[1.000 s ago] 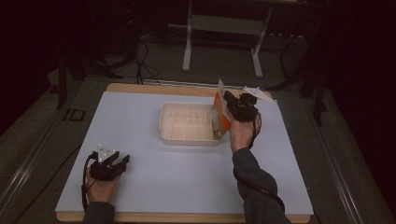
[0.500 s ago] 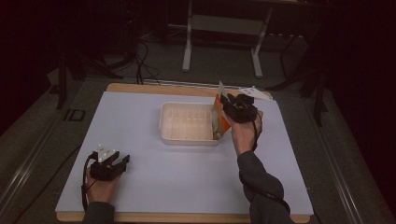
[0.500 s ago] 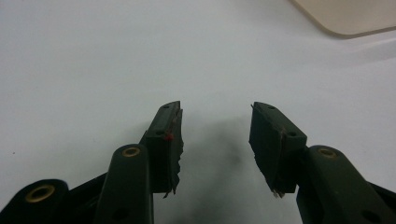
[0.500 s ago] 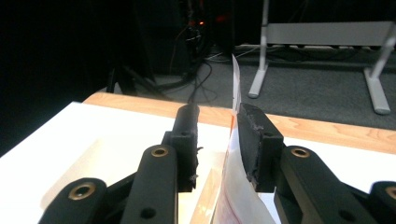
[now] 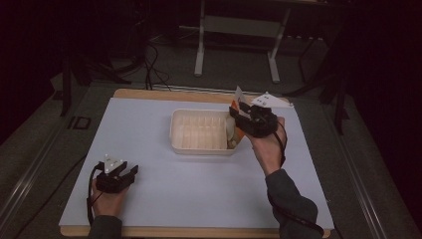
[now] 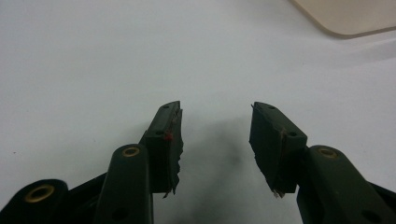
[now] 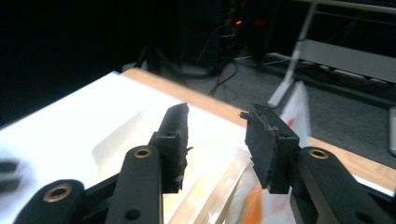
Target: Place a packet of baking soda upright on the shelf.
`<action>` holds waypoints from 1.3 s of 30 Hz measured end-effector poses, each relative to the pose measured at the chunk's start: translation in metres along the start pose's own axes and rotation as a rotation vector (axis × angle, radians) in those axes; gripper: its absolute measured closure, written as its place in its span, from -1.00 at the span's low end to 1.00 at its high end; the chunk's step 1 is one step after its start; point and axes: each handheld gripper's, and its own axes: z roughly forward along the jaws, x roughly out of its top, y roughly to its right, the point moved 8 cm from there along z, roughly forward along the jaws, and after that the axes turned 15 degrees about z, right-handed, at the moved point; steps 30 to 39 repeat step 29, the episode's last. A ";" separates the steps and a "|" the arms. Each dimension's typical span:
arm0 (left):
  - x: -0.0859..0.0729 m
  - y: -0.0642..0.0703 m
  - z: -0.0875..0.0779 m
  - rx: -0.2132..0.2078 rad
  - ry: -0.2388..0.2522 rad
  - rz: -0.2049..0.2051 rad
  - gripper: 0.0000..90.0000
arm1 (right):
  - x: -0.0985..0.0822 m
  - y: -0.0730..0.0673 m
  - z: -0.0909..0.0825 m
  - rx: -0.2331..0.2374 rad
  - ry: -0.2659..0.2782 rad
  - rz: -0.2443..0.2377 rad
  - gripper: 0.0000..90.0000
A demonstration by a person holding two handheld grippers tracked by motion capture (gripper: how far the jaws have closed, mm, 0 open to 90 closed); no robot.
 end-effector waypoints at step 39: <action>-0.001 -0.001 0.000 0.057 -0.025 0.013 0.09 | -0.156 0.087 -0.024 -0.101 -0.249 0.096 0.06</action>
